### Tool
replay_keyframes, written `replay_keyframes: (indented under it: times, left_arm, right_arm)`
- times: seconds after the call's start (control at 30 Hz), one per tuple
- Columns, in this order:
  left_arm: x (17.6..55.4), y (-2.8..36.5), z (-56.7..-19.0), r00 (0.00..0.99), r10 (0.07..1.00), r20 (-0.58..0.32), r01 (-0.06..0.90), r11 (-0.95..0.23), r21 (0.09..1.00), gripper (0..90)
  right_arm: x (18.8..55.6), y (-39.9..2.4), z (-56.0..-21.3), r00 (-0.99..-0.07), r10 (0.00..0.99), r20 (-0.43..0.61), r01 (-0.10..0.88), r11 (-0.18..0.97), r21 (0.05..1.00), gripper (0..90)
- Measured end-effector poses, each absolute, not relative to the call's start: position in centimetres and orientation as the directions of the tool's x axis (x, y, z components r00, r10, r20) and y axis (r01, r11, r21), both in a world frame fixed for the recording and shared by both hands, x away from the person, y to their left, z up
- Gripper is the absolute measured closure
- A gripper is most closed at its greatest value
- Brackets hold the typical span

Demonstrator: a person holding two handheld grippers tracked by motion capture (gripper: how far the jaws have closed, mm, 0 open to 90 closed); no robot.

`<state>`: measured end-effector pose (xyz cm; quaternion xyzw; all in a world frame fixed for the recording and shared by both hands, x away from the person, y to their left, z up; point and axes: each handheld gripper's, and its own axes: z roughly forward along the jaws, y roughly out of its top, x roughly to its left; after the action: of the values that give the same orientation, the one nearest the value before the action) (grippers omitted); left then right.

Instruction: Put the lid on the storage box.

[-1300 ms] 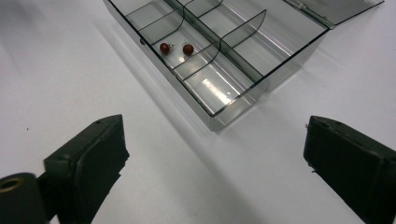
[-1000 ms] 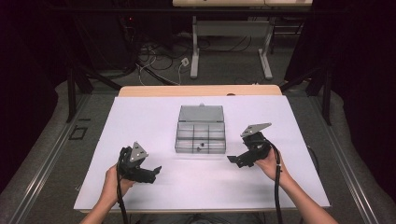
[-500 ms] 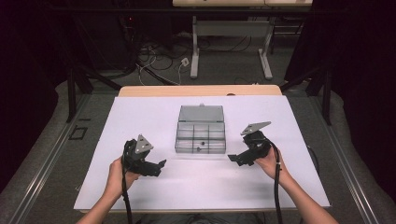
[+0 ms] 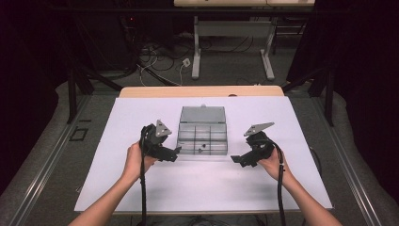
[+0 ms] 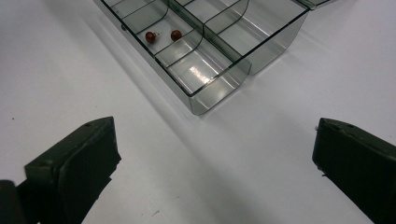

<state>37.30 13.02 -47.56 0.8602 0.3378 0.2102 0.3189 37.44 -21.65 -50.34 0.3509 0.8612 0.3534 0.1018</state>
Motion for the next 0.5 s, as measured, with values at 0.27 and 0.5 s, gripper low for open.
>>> replay_keyframes:
  times: [0.27, 0.5]
  left_arm:
    - [39.9, 11.4, -47.9, 0.673, 0.731, 0.114, 0.48, -0.549, 0.685, 5.7]
    - [41.9, 10.2, -49.2, 0.657, 0.749, 0.084, 0.521, -0.532, 0.667, 3.1]
  right_arm:
    - [37.5, -21.7, -50.4, -0.738, 0.671, 0.077, 0.532, 0.507, 0.678, 0.1]
    - [37.6, -22.0, -50.6, -0.74, 0.667, 0.086, 0.534, 0.505, 0.678, 0.1]
